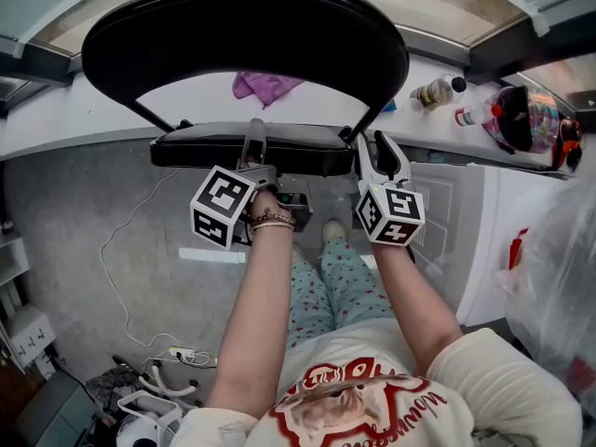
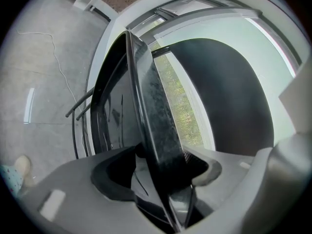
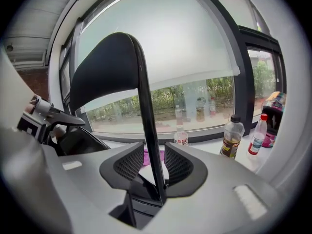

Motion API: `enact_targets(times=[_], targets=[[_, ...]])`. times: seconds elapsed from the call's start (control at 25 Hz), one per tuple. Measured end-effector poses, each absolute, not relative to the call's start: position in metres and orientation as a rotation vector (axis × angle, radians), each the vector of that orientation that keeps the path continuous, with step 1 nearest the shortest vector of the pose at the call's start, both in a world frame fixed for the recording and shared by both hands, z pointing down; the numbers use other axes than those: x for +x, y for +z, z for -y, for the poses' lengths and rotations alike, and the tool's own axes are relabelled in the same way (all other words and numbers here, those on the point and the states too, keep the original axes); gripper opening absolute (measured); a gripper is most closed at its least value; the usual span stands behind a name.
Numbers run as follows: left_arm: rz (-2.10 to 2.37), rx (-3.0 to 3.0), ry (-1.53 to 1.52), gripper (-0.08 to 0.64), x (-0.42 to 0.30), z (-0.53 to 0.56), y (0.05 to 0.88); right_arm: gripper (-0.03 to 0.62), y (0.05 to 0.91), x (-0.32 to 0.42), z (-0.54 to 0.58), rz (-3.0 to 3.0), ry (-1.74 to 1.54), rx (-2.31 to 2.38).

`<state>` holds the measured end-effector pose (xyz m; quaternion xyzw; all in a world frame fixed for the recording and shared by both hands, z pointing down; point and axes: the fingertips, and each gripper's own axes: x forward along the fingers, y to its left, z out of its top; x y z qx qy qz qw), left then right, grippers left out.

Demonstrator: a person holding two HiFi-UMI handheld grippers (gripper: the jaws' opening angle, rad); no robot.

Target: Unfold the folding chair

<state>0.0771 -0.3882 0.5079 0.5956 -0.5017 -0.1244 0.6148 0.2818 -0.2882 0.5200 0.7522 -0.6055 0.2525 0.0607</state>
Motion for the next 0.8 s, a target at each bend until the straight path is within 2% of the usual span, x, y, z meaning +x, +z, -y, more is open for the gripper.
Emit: enact_targets(times=[0.12,0.32,0.8], targets=[[1.150,1.379,-0.290,0.296,0.073,0.383,0.507,0.152,0.529,0.280,0.284,1.830,0.797,2.257],[1.136,1.402,-0.291,0.293,0.068,0.371,0.508,0.110,0.544,0.273,0.280,1.822,0.822,2.178],[1.131,1.450,-0.284,0.263,0.047,0.336,0.513,0.126,0.589,0.265,0.274,1.829,0.900,2.006]])
